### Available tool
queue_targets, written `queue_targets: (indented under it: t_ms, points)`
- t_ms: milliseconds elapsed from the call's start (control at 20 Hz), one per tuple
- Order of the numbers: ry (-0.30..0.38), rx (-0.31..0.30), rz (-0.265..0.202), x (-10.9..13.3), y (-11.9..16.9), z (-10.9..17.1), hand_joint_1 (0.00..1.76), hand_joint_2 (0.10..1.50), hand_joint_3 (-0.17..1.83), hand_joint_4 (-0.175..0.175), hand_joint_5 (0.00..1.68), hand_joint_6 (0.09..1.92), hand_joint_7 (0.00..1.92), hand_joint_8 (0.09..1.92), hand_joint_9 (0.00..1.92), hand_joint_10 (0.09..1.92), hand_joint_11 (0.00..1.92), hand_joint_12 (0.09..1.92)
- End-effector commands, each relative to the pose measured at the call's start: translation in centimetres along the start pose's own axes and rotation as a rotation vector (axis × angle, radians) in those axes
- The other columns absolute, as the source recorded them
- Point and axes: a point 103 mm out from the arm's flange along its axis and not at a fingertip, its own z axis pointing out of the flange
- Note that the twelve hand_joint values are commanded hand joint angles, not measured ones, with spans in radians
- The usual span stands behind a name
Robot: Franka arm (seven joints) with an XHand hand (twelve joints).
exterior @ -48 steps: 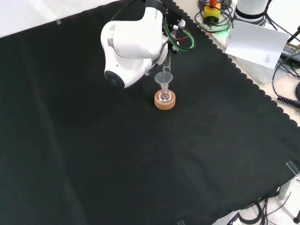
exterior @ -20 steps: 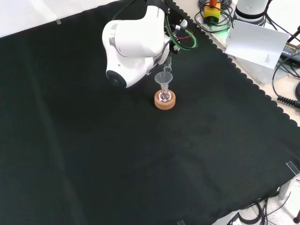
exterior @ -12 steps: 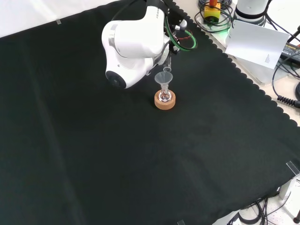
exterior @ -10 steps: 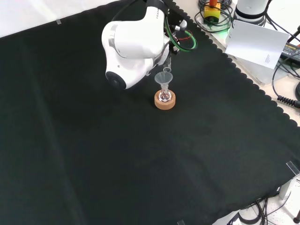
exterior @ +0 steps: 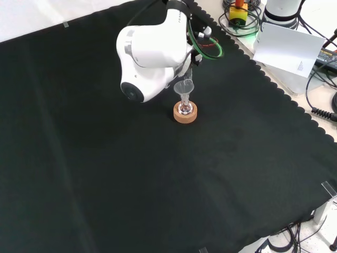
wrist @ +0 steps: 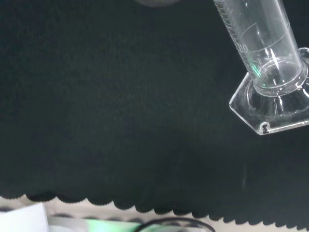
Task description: Pour the water from the graduated cylinder into the round-bottom flask.
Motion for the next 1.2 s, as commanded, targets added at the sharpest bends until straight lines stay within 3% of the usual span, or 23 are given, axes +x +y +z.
queue_targets:
  t_ms: [50,500,750,1200]
  points:
    - [0.002,-0.055,-0.005,1.2,-0.1,-0.5,1.15,1.14,0.02,-0.175,0.93,1.10,1.51,0.21,1.56,0.09,1.10,0.79]
    - [0.004,-0.130,-0.043,1.2,-1.5,-0.2,1.15,1.14,0.02,-0.175,0.92,1.10,1.51,0.20,1.56,0.09,1.10,0.79]
    - [0.003,-0.177,-0.039,0.1,-2.3,0.3,1.15,1.14,0.02,-0.175,0.92,1.11,1.51,0.20,1.56,0.09,1.10,0.79]
    - [0.088,-0.379,-0.098,-2.8,-3.3,1.8,1.15,1.14,0.02,-0.175,0.92,1.11,1.51,0.20,1.55,0.09,1.09,0.79]
